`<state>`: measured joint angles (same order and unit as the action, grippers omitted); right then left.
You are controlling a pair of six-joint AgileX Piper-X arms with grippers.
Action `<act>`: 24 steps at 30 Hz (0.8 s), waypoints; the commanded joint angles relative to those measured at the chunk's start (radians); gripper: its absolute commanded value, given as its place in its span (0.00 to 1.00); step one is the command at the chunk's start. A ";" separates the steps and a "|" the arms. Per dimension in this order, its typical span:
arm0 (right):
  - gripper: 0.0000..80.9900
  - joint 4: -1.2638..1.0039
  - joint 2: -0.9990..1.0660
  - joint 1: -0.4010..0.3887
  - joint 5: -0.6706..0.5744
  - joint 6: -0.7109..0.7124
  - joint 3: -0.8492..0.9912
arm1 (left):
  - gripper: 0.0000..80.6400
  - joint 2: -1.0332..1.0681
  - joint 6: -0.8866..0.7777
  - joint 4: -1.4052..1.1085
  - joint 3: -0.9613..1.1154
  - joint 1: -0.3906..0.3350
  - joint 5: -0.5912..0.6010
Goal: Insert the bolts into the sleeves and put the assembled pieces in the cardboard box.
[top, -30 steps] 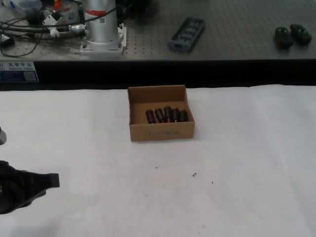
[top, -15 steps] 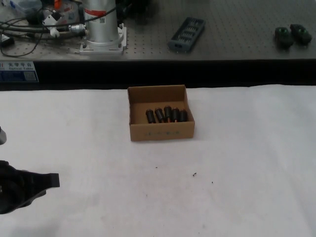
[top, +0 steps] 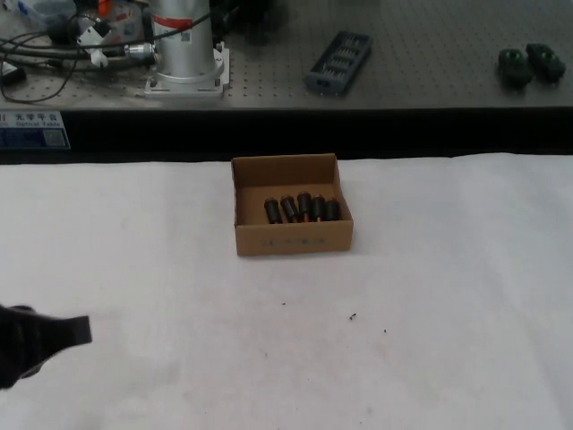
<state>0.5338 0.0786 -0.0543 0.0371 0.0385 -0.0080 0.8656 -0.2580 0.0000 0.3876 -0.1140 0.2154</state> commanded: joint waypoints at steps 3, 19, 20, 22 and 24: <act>0.05 -0.002 -0.011 0.008 -0.009 -0.002 0.008 | 0.01 -0.124 0.008 0.006 -0.114 0.005 -0.158; 0.05 -0.002 -0.011 0.008 -0.009 -0.002 0.008 | 0.01 -0.705 0.008 0.029 -0.388 0.009 -0.263; 0.05 -0.002 -0.011 0.008 -0.009 -0.002 0.008 | 0.01 -0.725 0.008 0.029 -0.388 0.009 -0.263; 0.05 -0.002 -0.011 0.008 -0.009 -0.002 0.008 | 0.01 -0.776 0.008 0.031 -0.388 0.009 -0.263; 0.05 -0.002 -0.011 0.008 -0.009 -0.002 0.008 | 0.01 -0.832 0.008 0.052 -0.388 0.009 -0.263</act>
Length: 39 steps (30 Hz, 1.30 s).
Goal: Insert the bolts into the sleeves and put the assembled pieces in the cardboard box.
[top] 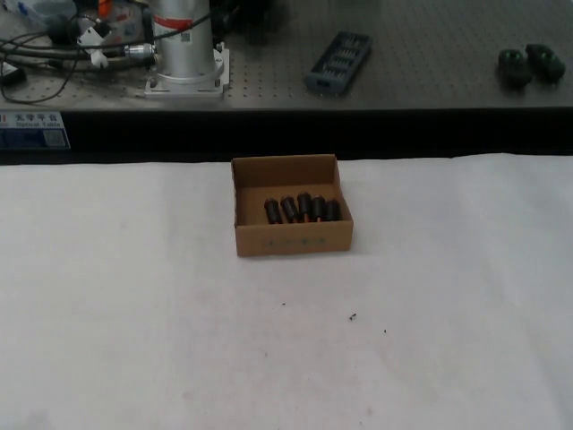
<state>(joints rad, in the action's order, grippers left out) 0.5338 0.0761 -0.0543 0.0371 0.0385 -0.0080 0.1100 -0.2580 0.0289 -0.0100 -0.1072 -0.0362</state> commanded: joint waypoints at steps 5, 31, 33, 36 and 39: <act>0.05 -0.002 -0.008 0.008 -0.009 -0.002 0.008 | 0.01 -0.110 0.008 0.173 0.010 0.003 -0.008; 0.05 -0.002 -0.008 0.008 -0.009 -0.002 0.008 | 0.01 -0.110 0.008 0.589 0.010 0.003 -0.004; 0.05 -0.002 -0.008 0.008 -0.009 -0.002 0.008 | 0.01 -0.110 0.008 0.589 0.010 0.003 -0.004; 0.05 -0.002 -0.008 0.008 -0.009 -0.002 0.008 | 0.01 -0.110 0.008 0.589 0.010 0.003 -0.004; 0.05 -0.002 -0.008 0.008 -0.009 -0.002 0.008 | 0.01 -0.110 0.008 0.589 0.010 0.003 -0.004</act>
<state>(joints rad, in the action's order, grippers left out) 0.5338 0.0761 -0.0543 0.0371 0.0385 -0.0080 0.0000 -0.2580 0.4756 0.0351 -0.1072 -0.0343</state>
